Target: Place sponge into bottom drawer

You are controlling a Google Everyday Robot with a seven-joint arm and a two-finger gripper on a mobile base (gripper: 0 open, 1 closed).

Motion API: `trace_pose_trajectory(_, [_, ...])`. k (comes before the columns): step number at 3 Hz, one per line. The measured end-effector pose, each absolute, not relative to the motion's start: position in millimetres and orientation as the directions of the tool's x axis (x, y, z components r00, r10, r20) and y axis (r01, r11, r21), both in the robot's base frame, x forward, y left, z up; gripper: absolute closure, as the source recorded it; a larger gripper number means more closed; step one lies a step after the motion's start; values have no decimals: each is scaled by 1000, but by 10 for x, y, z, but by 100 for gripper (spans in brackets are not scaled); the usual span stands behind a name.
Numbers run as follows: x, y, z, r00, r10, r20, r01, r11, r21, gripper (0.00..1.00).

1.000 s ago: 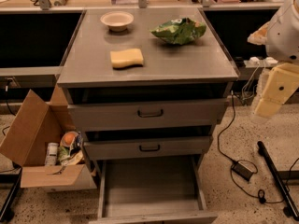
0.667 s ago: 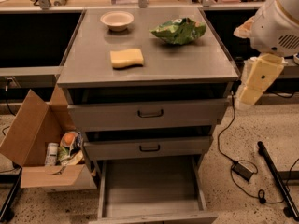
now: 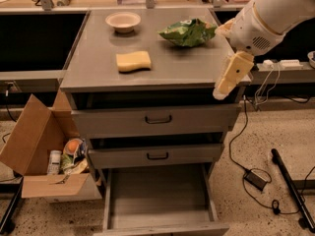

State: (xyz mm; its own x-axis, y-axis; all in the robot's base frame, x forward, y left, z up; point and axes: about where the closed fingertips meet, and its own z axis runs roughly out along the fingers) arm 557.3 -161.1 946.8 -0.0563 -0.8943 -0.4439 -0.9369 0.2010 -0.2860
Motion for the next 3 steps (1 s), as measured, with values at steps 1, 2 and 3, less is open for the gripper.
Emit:
trace_pose_trajectory(1, [5608,-1577,9470,-43,-891,-452,-936,194,-293,0])
trace_pose_trajectory(2, [5900,-1432,9419,12,-872,-489,-934,165,-318,0])
trace_pose_trajectory(3, [6277,-1248,9287,60,-836,-545,-938,139,-318,0])
